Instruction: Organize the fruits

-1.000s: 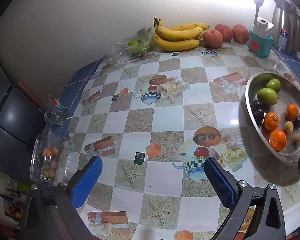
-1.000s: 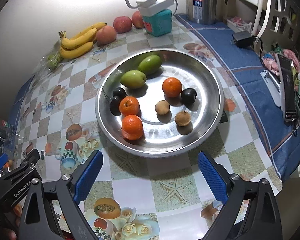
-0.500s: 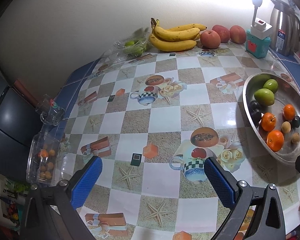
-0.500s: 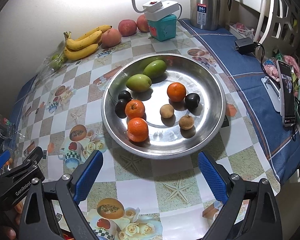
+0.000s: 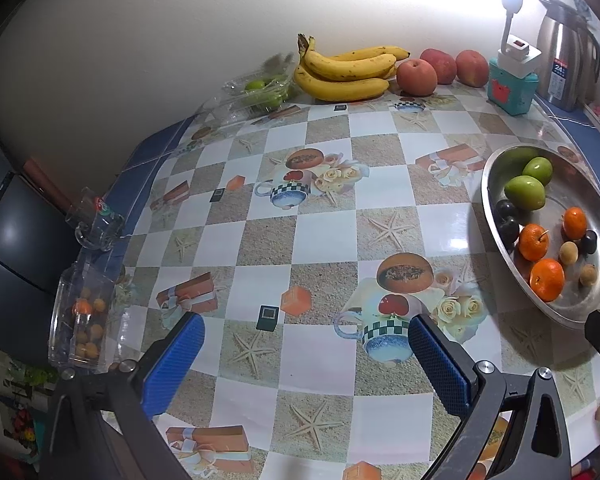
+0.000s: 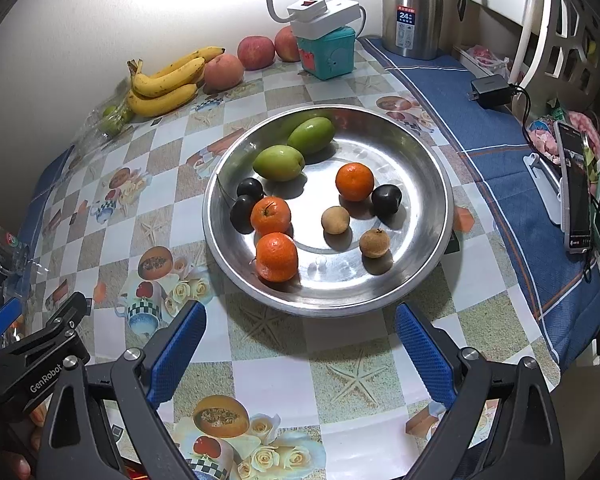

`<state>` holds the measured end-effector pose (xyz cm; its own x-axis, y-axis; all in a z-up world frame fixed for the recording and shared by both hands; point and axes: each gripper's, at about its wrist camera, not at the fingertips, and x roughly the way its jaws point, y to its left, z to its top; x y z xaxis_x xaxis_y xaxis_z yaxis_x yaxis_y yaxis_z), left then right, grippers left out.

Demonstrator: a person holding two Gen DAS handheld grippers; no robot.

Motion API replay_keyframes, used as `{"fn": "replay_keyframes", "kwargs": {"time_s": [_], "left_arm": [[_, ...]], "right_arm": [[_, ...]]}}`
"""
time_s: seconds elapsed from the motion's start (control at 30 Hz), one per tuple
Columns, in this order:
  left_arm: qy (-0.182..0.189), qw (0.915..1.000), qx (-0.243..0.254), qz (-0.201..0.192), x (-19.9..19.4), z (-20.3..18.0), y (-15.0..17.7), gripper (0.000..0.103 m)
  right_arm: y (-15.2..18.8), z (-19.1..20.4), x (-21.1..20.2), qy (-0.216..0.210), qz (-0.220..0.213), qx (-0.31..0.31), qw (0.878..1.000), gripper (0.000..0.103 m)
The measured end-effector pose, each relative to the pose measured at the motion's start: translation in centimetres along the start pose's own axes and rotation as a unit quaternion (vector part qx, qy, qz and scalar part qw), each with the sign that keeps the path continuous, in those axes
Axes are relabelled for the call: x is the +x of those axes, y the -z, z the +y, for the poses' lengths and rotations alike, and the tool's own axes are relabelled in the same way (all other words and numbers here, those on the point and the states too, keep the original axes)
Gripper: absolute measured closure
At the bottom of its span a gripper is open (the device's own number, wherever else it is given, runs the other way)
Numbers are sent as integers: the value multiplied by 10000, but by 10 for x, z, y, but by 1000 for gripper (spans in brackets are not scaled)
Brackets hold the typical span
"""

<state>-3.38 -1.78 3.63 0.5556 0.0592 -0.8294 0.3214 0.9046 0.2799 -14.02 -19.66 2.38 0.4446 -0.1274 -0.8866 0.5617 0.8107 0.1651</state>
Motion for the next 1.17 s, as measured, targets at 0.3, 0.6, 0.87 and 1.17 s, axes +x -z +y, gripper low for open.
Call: {"fn": "replay_keyframes", "kwargs": {"time_s": [0.3,0.6,0.87,1.17], "left_arm": [[13,10000,-3,38,2,0,0,0],[16,10000,-1,45,2,0,0,0],[17,10000,2,47,3,0,0,0],[127,9997,-70,-211,-4,3,3,0]], "right_arm": [[0,0,0,1,0,-3,10000,7],[0,0,1,10,19,-2,10000,7],[0,0,1,13,21,-2,10000,7],[0,0,2,13,21,-7,10000,7]]}}
